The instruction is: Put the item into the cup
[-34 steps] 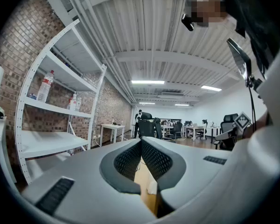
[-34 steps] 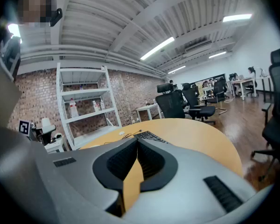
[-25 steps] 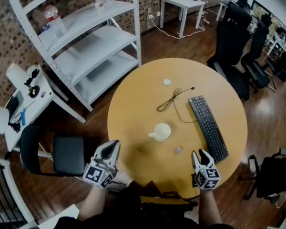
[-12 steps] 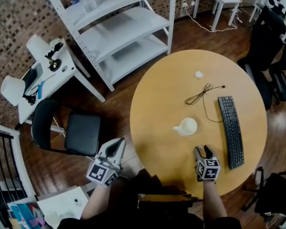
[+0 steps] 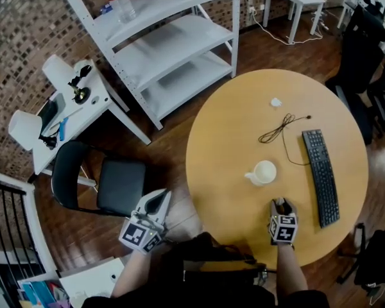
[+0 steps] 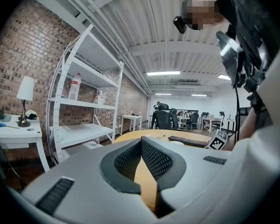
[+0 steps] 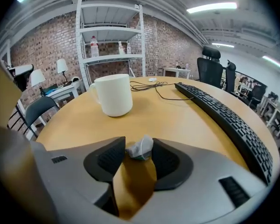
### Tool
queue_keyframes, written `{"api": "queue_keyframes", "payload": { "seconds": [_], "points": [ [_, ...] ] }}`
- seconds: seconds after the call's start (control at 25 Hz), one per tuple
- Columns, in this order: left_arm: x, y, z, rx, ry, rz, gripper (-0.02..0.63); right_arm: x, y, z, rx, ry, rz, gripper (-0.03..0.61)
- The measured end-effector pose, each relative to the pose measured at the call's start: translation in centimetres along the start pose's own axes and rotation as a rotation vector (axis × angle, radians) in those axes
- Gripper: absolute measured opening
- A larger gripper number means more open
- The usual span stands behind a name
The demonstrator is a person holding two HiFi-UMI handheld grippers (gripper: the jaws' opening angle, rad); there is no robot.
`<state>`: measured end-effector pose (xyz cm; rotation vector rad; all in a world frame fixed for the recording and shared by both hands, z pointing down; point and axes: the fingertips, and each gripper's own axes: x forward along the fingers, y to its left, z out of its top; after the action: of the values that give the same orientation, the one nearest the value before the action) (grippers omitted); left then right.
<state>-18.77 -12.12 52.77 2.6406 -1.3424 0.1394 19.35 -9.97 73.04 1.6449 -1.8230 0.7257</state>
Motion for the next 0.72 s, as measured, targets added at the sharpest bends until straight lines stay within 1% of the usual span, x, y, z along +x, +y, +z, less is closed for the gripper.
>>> {"api": "queue_keyframes", "payload": {
  "seconds": [0.04,0.16,0.28,0.44,0.48,0.6,0.72],
  "points": [
    [0.2,0.2,0.0,0.001,-0.003,-0.008,-0.005,0.0,0.0,0.0,0.010,-0.004,0.000,0.163],
    [0.8,0.6,0.0,0.003,-0.011,-0.034,-0.005,-0.4,0.1,0.4,0.033,-0.027,-0.006,0.163],
    [1.4,0.9,0.3,0.008,-0.024,-0.058,-0.005,-1.5,0.0,2.2,0.057,-0.079,-0.016,0.163],
    [2.1,1.8,0.7,0.022,-0.057,-0.073,-0.005,-3.8,-0.1,6.6,0.077,-0.196,-0.013,0.163],
    [2.4,1.9,1.0,0.016,-0.069,-0.075,-0.005,-4.3,-0.1,7.9,0.077,-0.226,-0.007,0.163],
    [2.9,2.2,1.9,-0.013,-0.105,-0.069,-0.005,-5.2,0.5,11.8,0.050,-0.298,0.029,0.161],
    [2.8,3.3,2.5,-0.011,-0.129,-0.047,-0.005,-5.5,2.1,14.9,0.013,-0.351,0.066,0.163]
  ]
}}
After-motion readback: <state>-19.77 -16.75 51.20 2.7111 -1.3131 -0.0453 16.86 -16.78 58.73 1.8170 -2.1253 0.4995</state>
